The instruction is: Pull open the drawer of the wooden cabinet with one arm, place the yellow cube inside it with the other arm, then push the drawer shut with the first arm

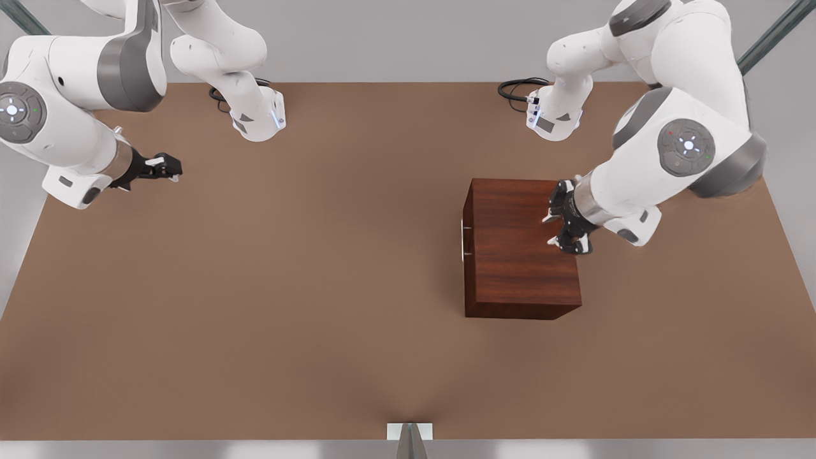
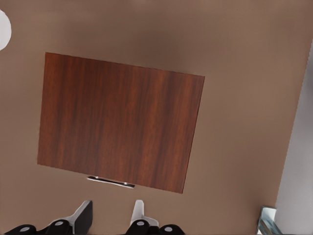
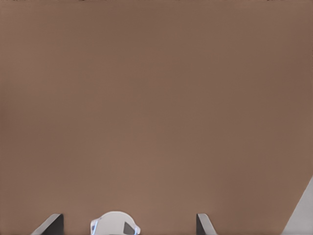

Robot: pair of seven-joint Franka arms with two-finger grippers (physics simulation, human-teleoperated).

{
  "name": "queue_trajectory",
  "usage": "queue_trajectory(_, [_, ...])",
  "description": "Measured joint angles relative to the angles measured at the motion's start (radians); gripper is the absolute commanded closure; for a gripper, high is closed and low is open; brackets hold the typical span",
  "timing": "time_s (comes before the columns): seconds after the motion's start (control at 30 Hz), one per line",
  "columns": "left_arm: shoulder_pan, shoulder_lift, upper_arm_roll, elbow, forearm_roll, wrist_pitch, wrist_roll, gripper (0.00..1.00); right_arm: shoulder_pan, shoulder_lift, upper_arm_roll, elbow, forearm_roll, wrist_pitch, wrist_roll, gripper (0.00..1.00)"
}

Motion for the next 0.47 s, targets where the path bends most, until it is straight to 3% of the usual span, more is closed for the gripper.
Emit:
queue_trajectory(0.03, [-0.163, -0.121, 0.302, -0.119, -0.063, -0.003, 0.115, 0.0, 0.0, 0.0, 0.0, 0.0, 0.001, 0.003, 0.003, 0.0])
queue_trajectory(0.07, [-0.238, -0.171, 0.462, -0.172, -0.112, -0.008, 0.223, 0.0, 0.001, 0.001, 0.0, 0.0, 0.002, 0.006, 0.006, 0.0])
queue_trajectory(0.1, [-0.27, -0.195, 0.544, -0.199, -0.149, -0.013, 0.326, 0.0, 0.001, 0.001, 0.0, 0.0, 0.002, 0.008, 0.009, 0.0])
queue_trajectory(0.2, [-0.3, -0.208, 0.621, -0.216, -0.222, -0.072, 0.602, 0.0, 0.002, 0.001, -0.001, 0.0, 0.003, 0.014, 0.016, 0.0])
queue_trajectory(0.47, [-0.257, -0.225, 0.635, -0.203, -0.316, -0.157, 1.151, 0.0, 0.001, -0.001, -0.001, 0.0, -0.003, 0.023, 0.03, 0.0])
